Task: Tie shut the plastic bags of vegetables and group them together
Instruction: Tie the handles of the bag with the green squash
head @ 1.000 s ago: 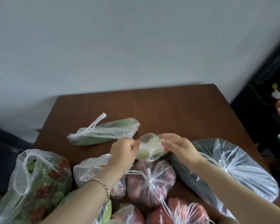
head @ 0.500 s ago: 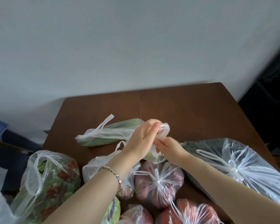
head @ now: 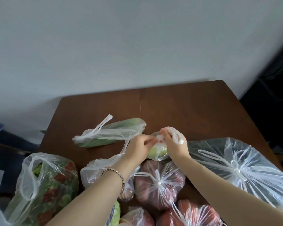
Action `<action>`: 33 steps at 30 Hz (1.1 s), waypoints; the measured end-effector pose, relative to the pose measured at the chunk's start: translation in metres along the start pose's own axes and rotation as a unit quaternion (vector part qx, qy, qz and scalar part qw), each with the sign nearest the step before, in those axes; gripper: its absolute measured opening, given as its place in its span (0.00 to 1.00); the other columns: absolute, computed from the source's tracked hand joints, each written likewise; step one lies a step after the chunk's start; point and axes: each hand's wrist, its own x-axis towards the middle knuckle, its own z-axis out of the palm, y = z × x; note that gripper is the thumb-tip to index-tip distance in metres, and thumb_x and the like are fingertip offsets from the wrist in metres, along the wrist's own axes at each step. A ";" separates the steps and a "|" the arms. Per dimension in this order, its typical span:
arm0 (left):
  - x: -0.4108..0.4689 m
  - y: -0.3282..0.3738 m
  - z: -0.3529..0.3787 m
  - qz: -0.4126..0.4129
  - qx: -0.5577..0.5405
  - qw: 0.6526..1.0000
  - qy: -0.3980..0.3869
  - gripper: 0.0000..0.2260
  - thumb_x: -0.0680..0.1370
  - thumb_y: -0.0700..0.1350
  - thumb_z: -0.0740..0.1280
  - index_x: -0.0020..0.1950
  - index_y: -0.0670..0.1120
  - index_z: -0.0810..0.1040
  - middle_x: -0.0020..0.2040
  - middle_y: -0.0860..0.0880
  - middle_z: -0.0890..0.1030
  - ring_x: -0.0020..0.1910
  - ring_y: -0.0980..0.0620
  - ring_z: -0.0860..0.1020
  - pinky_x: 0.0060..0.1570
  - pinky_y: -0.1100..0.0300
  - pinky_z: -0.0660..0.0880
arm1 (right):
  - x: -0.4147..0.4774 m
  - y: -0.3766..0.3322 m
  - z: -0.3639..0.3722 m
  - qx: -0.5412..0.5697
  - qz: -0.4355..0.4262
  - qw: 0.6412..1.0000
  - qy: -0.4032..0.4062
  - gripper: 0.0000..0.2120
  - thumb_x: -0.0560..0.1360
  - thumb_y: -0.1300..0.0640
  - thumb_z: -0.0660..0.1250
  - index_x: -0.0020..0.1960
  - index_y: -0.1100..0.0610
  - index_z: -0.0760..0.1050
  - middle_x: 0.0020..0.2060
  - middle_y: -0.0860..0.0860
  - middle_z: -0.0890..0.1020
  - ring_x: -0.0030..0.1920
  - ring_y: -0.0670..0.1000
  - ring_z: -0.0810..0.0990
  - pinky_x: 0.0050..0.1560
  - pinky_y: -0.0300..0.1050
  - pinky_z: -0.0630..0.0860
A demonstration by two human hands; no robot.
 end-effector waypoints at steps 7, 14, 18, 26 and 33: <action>0.001 0.010 0.010 -0.043 -0.014 0.999 -0.015 0.10 0.77 0.52 0.64 0.50 0.49 0.82 0.43 0.47 0.83 0.43 0.51 0.77 0.46 0.55 0.72 | 0.014 0.008 0.000 -0.064 0.031 0.997 0.033 0.06 0.75 0.57 0.64 0.40 0.53 0.76 0.28 0.47 0.75 0.28 0.46 0.71 0.28 0.32 0.67; 0.005 0.009 0.016 -0.101 -0.011 0.994 -0.032 0.12 0.79 0.49 0.59 0.39 0.49 0.76 0.30 0.52 0.72 0.32 0.53 0.70 0.38 0.57 0.66 | 0.021 0.019 -0.007 -0.058 0.059 0.995 0.047 0.24 0.67 0.53 0.75 0.56 0.53 0.65 0.35 0.51 0.75 0.35 0.47 0.74 0.34 0.35 0.68; 0.013 0.014 0.011 -0.176 -0.058 0.982 -0.041 0.14 0.79 0.45 0.59 0.33 0.48 0.72 0.29 0.52 0.72 0.29 0.54 0.68 0.36 0.59 0.64 | 0.008 0.018 -0.015 -0.122 -0.061 0.990 -0.030 0.13 0.68 0.61 0.73 0.50 0.53 0.76 0.35 0.50 0.77 0.36 0.48 0.76 0.39 0.33 0.74; -0.004 0.024 0.005 -0.084 0.049 0.991 -0.091 0.15 0.82 0.47 0.53 0.61 0.46 0.75 0.52 0.40 0.80 0.49 0.44 0.78 0.37 0.62 0.65 | 0.004 0.017 -0.014 -0.359 -0.231 0.892 -0.151 0.12 0.75 0.66 0.61 0.57 0.63 0.77 0.45 0.53 0.72 0.43 0.49 0.68 0.45 0.38 0.64; -0.011 0.012 -0.002 -0.055 0.011 0.995 -0.077 0.11 0.80 0.52 0.58 0.40 0.50 0.73 0.32 0.54 0.71 0.31 0.56 0.69 0.34 0.61 0.65 | 0.011 0.019 -0.021 -0.322 -0.240 0.901 -0.162 0.04 0.71 0.67 0.67 0.39 0.66 0.80 0.41 0.54 0.75 0.36 0.49 0.71 0.40 0.28 0.68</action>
